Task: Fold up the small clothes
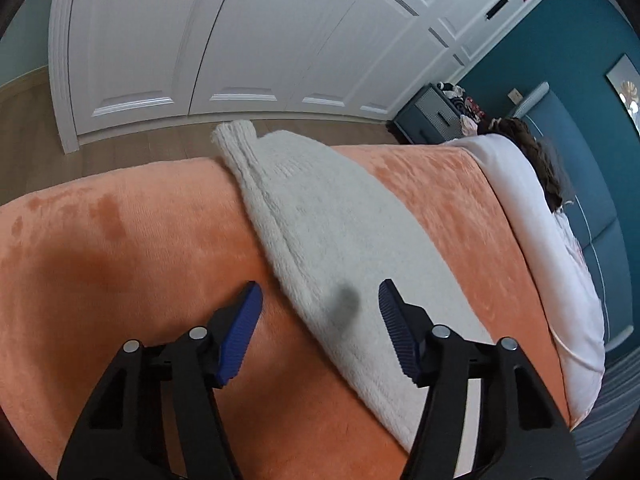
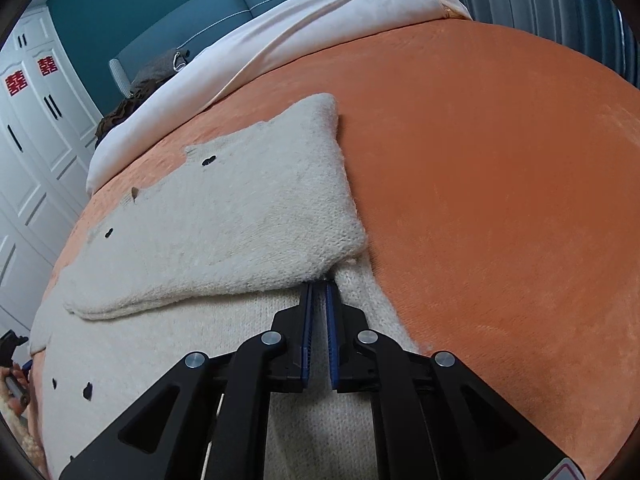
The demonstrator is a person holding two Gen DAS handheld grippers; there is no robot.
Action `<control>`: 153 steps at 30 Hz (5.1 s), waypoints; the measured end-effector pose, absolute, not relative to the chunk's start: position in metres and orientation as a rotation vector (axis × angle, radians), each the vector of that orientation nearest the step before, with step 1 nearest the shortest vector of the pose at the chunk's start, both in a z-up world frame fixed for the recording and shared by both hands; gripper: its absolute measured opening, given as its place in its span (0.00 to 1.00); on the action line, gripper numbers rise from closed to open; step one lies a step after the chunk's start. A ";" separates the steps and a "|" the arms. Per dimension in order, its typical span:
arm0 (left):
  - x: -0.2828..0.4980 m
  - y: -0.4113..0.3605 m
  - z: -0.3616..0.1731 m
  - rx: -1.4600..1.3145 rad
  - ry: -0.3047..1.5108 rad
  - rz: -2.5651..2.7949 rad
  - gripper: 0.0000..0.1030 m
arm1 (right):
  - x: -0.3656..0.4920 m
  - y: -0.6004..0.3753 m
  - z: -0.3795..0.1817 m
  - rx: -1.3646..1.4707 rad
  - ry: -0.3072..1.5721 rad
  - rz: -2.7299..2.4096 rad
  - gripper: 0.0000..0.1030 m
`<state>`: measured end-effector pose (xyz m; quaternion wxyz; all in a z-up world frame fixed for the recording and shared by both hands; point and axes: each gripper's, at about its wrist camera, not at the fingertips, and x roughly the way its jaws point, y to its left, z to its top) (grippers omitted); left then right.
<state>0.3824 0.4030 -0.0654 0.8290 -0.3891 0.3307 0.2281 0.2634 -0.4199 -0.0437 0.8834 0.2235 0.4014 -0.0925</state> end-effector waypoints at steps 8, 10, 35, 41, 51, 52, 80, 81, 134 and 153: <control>0.407 0.355 -0.010 -0.680 0.637 0.368 0.07 | 0.265 -0.415 -0.048 0.459 0.823 -0.198 0.04; 0.413 0.308 0.026 -0.603 0.596 0.252 0.06 | 0.264 -0.415 -0.049 0.477 0.815 -0.191 0.04; 0.349 0.093 -0.061 -0.733 0.846 -0.087 0.54 | 0.248 -0.386 0.006 0.430 0.630 -0.188 0.32; 0.362 0.134 -0.067 -0.909 0.834 -0.001 0.51 | 0.350 -0.279 0.024 0.313 0.803 0.052 0.65; 0.361 0.135 -0.088 -0.778 0.821 -0.016 0.11 | 0.400 -0.274 0.017 0.384 0.829 -0.108 0.10; 0.360 0.133 -0.087 -0.750 0.815 -0.022 0.11 | 0.387 -0.299 0.015 0.484 0.810 -0.123 0.10; 0.378 0.130 -0.078 -0.849 0.868 -0.007 0.05 | 0.379 -0.375 -0.024 0.671 0.845 -0.061 0.07; 0.374 0.131 -0.079 -0.852 0.851 -0.009 0.06 | 0.370 -0.376 -0.011 0.710 0.771 -0.029 0.07; 0.251 0.161 -0.033 -0.470 0.983 -0.096 0.68 | 0.166 -0.416 0.029 0.432 0.958 -0.097 0.62; 0.141 0.122 -0.059 -0.628 1.144 -0.150 0.13 | 0.088 -0.344 -0.029 0.798 0.999 -0.053 0.15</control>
